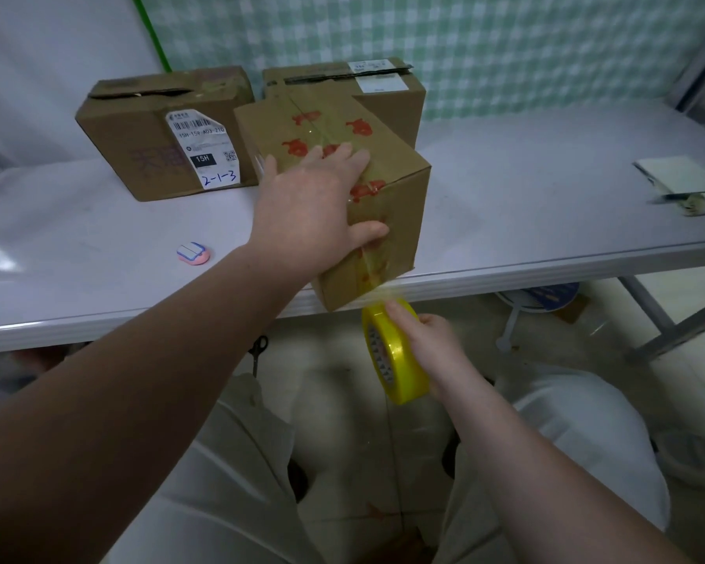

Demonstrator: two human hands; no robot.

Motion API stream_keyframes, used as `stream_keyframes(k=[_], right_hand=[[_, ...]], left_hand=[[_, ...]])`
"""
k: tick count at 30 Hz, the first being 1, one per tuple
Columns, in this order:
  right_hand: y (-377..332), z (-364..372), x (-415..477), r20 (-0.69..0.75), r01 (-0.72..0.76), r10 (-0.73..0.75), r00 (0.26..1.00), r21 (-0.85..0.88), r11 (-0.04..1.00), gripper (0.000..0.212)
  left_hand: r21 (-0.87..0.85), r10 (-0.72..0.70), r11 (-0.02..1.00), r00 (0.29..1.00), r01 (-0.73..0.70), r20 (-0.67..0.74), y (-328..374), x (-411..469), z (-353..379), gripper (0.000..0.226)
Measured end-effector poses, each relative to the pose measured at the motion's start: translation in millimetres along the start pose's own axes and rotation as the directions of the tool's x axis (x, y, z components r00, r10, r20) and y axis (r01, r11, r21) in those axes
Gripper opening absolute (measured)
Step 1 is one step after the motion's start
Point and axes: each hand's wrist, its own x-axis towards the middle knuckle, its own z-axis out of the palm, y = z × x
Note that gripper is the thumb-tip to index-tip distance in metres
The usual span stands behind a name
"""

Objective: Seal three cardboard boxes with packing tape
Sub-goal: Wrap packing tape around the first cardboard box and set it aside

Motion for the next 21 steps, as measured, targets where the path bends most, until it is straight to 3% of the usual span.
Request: stream_keyframes(k=[3, 7, 9, 12, 15, 18, 21], right_hand=[[-3, -1, -5, 0.047, -0.042, 0.037, 0.998, 0.108, 0.993, 0.038], [-4, -3, -8, 0.076, -0.072, 0.063, 0.995, 0.125, 0.99, 0.037], [0, -5, -6, 0.074, -0.088, 0.082, 0.994, 0.085, 0.992, 0.043], [1, -11, -5, 0.032, -0.072, 0.073, 0.997, -0.015, 0.997, 0.063], [-7, -19, -6, 0.013, 0.02, -0.018, 1.0, -0.129, 0.991, 0.081], [-19, -28, -2, 0.102, 0.083, -0.062, 0.993, -0.219, 0.972, 0.095], [-26, -29, 2, 0.189, 0.111, -0.068, 0.98, -0.227, 0.967, 0.092]], left_hand=[[-0.247, -0.019, 0.969, 0.997, 0.001, -0.07, -11, -7, -2, 0.071], [-0.623, -0.202, 0.779, 0.969, 0.07, -0.144, -29, -21, 13, 0.071], [-0.675, -0.158, 0.737, 0.981, 0.041, -0.113, -36, -26, 22, 0.083], [-0.648, -0.092, 0.761, 0.994, 0.031, -0.06, -45, -25, 21, 0.096], [-0.661, -0.062, 0.75, 0.998, 0.028, -0.028, -54, -21, 20, 0.094], [-0.792, -0.148, 0.606, 0.989, 0.073, -0.022, -53, -25, 32, 0.09], [-0.936, -0.193, 0.327, 0.979, 0.129, 0.067, -47, -37, 52, 0.1]])
